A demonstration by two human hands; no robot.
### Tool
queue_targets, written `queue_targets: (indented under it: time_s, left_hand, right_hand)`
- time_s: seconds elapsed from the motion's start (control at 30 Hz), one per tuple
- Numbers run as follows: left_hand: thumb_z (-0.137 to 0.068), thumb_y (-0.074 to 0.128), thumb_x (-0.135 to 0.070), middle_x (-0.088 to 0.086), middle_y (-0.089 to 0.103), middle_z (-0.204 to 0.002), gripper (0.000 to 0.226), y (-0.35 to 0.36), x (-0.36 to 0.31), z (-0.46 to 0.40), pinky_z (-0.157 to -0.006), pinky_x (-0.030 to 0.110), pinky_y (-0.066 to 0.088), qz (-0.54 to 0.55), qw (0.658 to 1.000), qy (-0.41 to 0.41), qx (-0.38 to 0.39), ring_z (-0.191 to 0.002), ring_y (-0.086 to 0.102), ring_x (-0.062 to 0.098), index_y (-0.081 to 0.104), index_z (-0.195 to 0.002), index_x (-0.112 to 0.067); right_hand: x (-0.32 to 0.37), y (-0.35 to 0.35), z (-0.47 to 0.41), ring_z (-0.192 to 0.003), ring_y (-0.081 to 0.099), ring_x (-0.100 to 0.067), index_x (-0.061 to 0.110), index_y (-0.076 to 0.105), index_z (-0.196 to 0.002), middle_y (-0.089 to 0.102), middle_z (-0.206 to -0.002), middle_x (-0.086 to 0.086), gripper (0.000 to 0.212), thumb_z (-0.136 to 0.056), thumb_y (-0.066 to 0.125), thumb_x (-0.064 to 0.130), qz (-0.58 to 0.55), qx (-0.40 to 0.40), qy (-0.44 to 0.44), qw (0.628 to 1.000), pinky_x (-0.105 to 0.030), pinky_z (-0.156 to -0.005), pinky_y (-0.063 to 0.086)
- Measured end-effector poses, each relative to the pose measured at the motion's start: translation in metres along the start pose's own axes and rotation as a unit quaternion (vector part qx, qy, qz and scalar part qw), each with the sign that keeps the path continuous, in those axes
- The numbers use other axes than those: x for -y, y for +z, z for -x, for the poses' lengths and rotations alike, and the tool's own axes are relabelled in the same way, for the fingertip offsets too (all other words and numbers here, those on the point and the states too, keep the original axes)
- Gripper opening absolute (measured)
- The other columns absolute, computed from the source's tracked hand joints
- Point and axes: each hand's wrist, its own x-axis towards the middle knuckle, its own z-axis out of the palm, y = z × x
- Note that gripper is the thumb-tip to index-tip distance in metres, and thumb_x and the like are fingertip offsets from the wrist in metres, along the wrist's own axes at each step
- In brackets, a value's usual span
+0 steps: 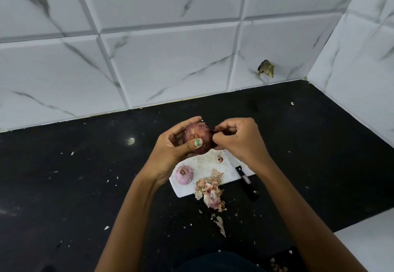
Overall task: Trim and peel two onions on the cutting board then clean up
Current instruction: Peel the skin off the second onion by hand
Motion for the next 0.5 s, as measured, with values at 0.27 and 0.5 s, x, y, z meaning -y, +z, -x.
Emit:
queue_targets:
  time_s: [0.27, 0.5]
  left_hand:
    - [-0.076, 0.066, -0.011, 0.011, 0.06, -0.126, 0.05, 0.002, -0.001, -0.001, -0.079, 0.027, 0.056, 0.059, 0.998, -0.006, -0.01, -0.109, 0.066, 0.023, 0.061, -0.126, -0.019]
    - [-0.075, 0.066, -0.009, 0.011, 0.064, -0.122, 0.051, 0.003, 0.006, -0.003, -0.079, 0.026, 0.056, 0.107, 0.994, -0.033, -0.014, -0.108, 0.066, 0.021, 0.06, -0.125, -0.013]
  right_hand:
    - [-0.008, 0.003, 0.001, -0.063, 0.071, -0.02, 0.004, 0.068, -0.088, 0.072, -0.069, -0.009, 0.009, -0.085, 0.064, -0.003, -0.212, 0.009, 0.093, 0.973, -0.022, -0.057, 0.056]
    - [-0.037, 0.013, 0.002, -0.062, 0.071, -0.023, -0.002, 0.058, -0.089, 0.07, -0.07, -0.013, 0.021, -0.08, 0.075, 0.007, -0.142, -0.022, 0.137, 0.98, -0.031, -0.06, 0.059]
